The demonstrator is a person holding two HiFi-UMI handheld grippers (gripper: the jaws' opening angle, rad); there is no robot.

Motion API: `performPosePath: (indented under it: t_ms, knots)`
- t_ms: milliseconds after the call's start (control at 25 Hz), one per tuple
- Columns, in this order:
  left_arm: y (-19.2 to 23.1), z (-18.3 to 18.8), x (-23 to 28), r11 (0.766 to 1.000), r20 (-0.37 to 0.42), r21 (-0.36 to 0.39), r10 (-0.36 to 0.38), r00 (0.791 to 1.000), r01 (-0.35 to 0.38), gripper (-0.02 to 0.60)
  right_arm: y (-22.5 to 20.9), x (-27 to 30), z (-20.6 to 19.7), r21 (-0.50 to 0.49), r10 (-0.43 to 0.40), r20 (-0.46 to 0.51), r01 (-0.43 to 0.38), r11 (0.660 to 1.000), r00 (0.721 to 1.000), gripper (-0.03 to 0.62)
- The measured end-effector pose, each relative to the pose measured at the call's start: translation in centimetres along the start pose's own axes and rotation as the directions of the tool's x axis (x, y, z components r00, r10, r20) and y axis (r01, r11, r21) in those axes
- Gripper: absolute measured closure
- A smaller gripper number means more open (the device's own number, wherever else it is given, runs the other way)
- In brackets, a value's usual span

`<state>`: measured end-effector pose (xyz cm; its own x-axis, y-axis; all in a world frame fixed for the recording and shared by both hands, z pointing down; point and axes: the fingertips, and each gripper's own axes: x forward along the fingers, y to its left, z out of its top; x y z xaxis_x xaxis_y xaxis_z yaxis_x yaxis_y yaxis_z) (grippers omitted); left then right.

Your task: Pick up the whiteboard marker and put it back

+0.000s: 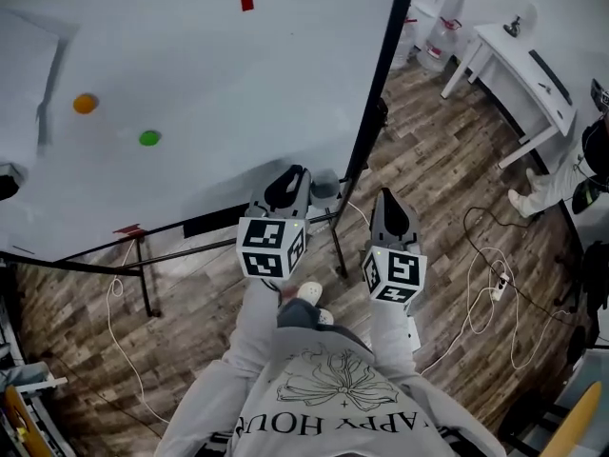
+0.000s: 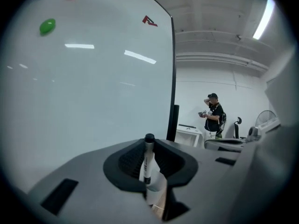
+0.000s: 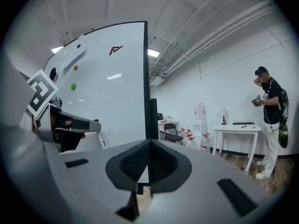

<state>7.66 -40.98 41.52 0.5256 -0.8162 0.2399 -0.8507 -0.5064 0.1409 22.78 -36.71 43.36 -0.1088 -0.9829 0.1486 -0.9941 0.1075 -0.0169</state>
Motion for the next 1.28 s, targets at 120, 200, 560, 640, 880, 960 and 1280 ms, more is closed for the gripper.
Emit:
performPosePath:
  t_ms: [120, 200, 560, 640, 880, 960, 1280]
  knots:
    - [0.6, 1.1, -1.9, 1.0, 0.035, -0.01, 0.022, 0.999, -0.022, 0.518, 1.3, 0.0, 0.6, -0.005, 0.033, 0.015, -0.033, 0.999, 0.999, 0.588]
    - [1.6, 1.4, -3.1, 0.999, 0.048, -0.015, 0.048, 0.998, -0.048, 0.518, 2.5, 0.2, 1.0, -0.01, 0.061, 0.026, -0.061, 0.998, 0.998, 0.589]
    - [5.8, 0.5, -6.5, 0.983, 0.012, 0.036, 0.182, 0.983, -0.182, 0.518, 6.6, 0.8, 1.4, -0.023, 0.153, 0.036, -0.153, 0.988, 0.988, 0.589]
    - [6.8, -0.5, -6.6, 0.974, -0.024, 0.073, 0.219, 0.976, -0.216, 0.518, 7.1, 1.0, 1.2, -0.025, 0.164, 0.03, -0.163, 0.986, 0.986, 0.589]
    - [9.7, -4.7, -6.0, 0.928, -0.158, 0.241, 0.328, 0.931, -0.286, 0.518, 6.9, 1.6, 0.3, -0.024, 0.154, 0.003, -0.154, 0.988, 0.988, 0.589]
    - [10.3, -6.3, -5.4, 0.899, -0.211, 0.334, 0.364, 0.907, -0.283, 0.518, 6.5, 1.9, -0.2, -0.02, 0.142, -0.007, -0.142, 0.99, 0.99, 0.589]
    - [10.3, -12.6, -2.0, 0.81, -0.366, 0.565, 0.418, 0.832, -0.158, 0.518, 4.6, 2.4, -2.3, -0.009, 0.087, -0.054, -0.088, 0.996, 0.995, 0.588]
